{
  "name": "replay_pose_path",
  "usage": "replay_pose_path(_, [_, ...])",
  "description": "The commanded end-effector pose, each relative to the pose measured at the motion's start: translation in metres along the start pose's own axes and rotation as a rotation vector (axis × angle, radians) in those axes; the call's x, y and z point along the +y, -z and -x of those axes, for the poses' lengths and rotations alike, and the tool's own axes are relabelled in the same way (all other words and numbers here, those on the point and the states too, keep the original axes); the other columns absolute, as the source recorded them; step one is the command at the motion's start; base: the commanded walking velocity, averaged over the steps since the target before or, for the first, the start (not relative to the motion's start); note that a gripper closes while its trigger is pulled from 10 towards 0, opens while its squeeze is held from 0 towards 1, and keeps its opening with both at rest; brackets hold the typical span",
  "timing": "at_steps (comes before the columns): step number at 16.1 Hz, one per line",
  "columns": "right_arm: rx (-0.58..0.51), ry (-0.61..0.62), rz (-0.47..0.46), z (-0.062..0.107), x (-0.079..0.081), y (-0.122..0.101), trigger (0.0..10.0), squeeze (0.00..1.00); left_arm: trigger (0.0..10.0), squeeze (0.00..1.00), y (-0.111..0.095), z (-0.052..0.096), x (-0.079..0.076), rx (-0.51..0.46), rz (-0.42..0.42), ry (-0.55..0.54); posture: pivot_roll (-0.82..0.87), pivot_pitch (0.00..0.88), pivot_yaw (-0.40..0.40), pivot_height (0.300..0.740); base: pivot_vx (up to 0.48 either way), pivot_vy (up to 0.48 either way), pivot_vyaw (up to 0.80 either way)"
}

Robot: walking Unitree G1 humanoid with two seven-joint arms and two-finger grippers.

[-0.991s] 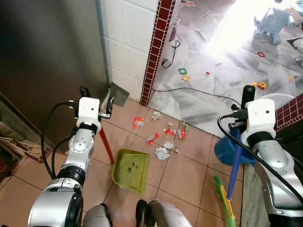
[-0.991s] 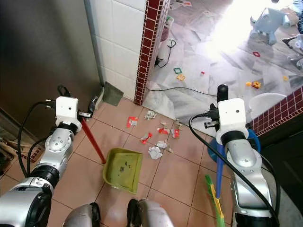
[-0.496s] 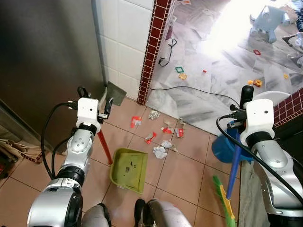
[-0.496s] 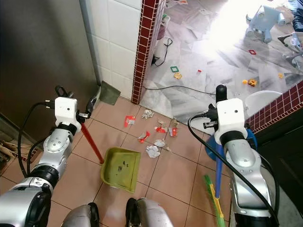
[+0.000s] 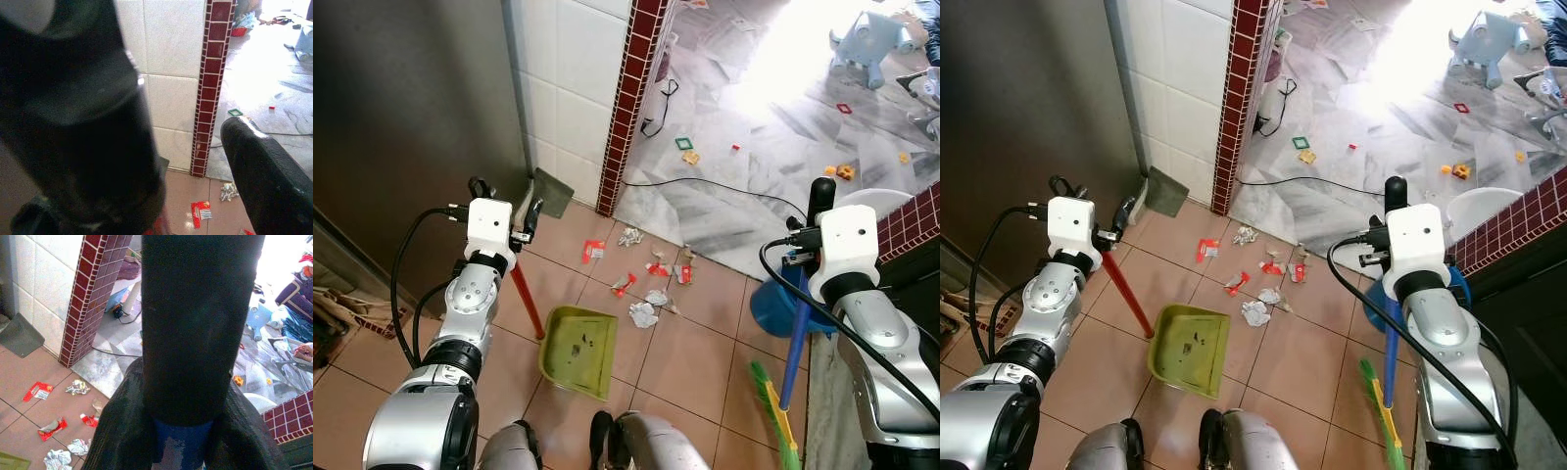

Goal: Sweep floor

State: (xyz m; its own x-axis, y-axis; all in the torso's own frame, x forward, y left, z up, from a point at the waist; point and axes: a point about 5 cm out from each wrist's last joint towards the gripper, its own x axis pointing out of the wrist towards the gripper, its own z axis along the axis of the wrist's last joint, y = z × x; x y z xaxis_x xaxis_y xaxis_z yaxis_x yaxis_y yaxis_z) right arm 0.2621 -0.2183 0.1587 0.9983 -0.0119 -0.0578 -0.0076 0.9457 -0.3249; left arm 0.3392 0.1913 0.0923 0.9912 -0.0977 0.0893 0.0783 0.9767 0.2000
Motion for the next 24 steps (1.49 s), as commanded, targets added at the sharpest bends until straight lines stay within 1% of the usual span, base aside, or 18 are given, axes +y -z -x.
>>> replay_pose_path(1, [-0.017,0.024,0.045,0.0016,-0.0078,-0.0052,10.0,0.00,10.0,0.00,0.0000,-0.0009,-0.0024,0.006,-0.006,0.027,-0.35,0.175,-0.202,0.740,0.000,0.000,0.00])
replay_pose_path(7, [-0.012,0.023,0.048,0.0022,-0.0078,-0.0038,10.0,0.00,10.0,0.00,-0.0019,-0.0020,0.0029,0.004,-0.007,0.028,-0.35,0.175,-0.204,0.740,0.000,0.000,0.00])
replay_pose_path(8, [-0.011,0.021,0.048,0.0020,-0.0074,-0.0035,10.0,0.00,8.0,0.00,-0.0027,-0.0023,0.0032,0.000,-0.007,0.030,-0.35,0.175,-0.205,0.740,0.000,0.000,0.00])
replay_pose_path(10, [-0.010,0.019,0.048,0.0016,-0.0068,-0.0031,10.0,0.00,7.6,0.00,-0.0035,-0.0026,0.0028,-0.005,-0.008,0.034,-0.35,0.174,-0.205,0.740,0.000,0.000,0.00])
replay_pose_path(11, [-0.009,0.018,0.048,0.0015,-0.0065,-0.0029,10.0,0.00,5.8,0.00,-0.0037,-0.0026,0.0027,-0.006,-0.008,0.035,-0.35,0.175,-0.205,0.740,0.000,0.000,0.00])
replay_pose_path(13, [-0.008,0.017,0.049,0.0008,-0.0060,-0.0024,10.0,0.00,0.0,0.00,-0.0044,-0.0032,0.0030,-0.008,-0.004,0.039,-0.35,0.173,-0.205,0.740,0.000,0.000,0.00])
replay_pose_path(24, [-0.005,0.014,0.049,0.0006,-0.0054,-0.0006,10.0,0.00,0.0,0.00,-0.0045,-0.0032,0.0022,-0.008,-0.003,0.047,-0.34,0.167,-0.202,0.740,0.000,0.000,0.00])
